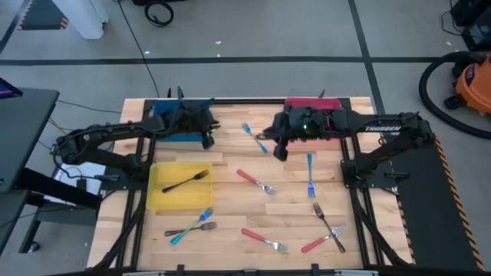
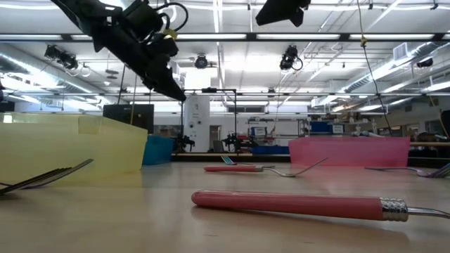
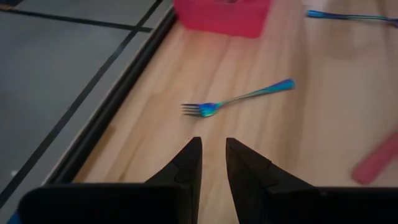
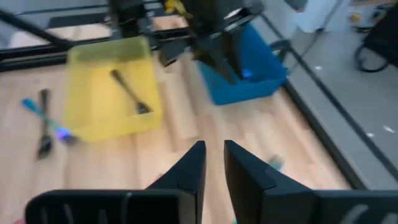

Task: Sort silverware by color (type)
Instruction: Put the pink fork into the red bin

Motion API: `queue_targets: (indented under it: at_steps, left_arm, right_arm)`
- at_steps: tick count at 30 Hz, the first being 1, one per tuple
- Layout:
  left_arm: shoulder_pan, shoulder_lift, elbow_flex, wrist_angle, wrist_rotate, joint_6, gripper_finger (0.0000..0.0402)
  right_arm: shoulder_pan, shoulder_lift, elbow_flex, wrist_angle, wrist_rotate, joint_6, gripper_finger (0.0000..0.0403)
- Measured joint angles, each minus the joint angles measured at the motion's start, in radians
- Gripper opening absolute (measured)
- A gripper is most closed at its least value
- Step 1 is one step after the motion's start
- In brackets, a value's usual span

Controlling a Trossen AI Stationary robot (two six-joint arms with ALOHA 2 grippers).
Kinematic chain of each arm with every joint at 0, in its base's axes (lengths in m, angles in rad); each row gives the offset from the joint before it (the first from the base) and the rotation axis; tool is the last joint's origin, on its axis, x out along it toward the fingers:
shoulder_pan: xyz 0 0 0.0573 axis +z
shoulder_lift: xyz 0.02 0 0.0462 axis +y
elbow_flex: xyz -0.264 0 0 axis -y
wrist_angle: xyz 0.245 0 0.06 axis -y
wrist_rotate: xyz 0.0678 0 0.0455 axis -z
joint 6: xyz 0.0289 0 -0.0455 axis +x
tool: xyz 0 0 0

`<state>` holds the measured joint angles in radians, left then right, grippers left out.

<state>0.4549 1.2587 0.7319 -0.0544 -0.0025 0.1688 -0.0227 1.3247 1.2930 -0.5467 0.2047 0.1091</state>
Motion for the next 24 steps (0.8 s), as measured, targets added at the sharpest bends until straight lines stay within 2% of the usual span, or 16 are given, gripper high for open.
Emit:
queue_targets:
  at_steps: [8, 18, 24]
  left_arm:
    - [-0.129, 0.0, 0.0, -0.001, 0.0, 0.001, 0.0073]
    - [-0.249, 0.0, 0.0, -0.006, 0.0, 0.0, 0.0073]
    - [-0.336, 0.0, 0.0, -0.079, 0.0, 0.0, 0.0073]
  right_arm:
    - [0.136, 0.0, -0.031, -0.01, 0.0, 0.092, 0.0103]
    - [0.281, 0.013, -0.031, -0.069, 0.001, 0.372, 0.0101]
    - [0.329, 0.101, -0.031, -0.049, 0.019, 0.439, 0.0101]
